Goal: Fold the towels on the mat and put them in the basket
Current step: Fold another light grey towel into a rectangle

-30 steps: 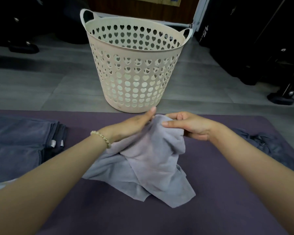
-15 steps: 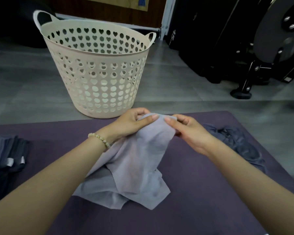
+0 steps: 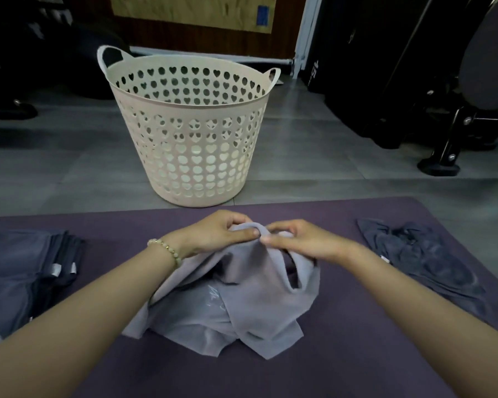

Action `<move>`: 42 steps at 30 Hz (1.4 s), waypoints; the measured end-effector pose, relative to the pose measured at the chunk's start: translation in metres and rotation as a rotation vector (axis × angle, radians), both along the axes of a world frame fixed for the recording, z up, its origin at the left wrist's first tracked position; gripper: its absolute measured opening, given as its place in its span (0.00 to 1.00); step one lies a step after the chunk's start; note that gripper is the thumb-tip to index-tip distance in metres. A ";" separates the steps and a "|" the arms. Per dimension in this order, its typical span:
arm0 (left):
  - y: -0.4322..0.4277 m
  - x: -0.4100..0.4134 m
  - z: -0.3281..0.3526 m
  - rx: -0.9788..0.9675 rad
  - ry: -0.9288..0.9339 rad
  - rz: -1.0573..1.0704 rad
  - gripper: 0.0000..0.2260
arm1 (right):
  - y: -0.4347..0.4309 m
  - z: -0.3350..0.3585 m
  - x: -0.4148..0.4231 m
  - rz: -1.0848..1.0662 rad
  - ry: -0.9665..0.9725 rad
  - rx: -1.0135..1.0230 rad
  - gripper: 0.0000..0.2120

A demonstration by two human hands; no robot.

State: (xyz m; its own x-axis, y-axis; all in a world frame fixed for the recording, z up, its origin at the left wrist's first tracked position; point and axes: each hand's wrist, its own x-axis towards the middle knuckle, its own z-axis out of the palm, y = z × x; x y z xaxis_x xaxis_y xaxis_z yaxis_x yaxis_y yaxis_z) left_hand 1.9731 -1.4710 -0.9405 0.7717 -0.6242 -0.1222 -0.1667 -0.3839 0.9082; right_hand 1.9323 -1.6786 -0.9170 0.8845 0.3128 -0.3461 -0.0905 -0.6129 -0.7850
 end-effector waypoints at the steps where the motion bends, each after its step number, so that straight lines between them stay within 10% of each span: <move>1: -0.002 0.000 0.006 0.008 0.004 -0.019 0.08 | 0.008 0.003 0.000 0.051 0.039 -0.011 0.19; 6: 0.023 0.000 0.026 0.059 0.301 -0.108 0.21 | -0.005 0.021 0.002 -0.093 0.139 0.425 0.12; 11: 0.072 -0.006 -0.007 0.162 0.469 -0.093 0.31 | -0.058 0.015 0.004 -0.484 0.164 0.607 0.28; 15: 0.082 -0.003 -0.012 -0.131 0.599 0.190 0.31 | -0.064 -0.011 0.002 -0.584 0.267 0.544 0.47; 19: 0.057 0.023 0.051 -0.286 0.436 0.535 0.11 | -0.042 0.015 0.034 -0.711 0.188 0.667 0.34; 23: 0.053 0.073 0.155 -0.319 0.177 0.585 0.15 | -0.032 0.095 0.093 -0.677 -0.035 0.727 0.49; 29: 0.040 0.082 0.254 -0.359 0.039 0.491 0.19 | -0.036 0.169 0.121 -0.529 -0.228 0.673 0.44; 42: -0.006 -0.017 -0.054 0.217 0.577 0.231 0.22 | -0.082 -0.075 -0.007 -0.306 0.308 -0.141 0.31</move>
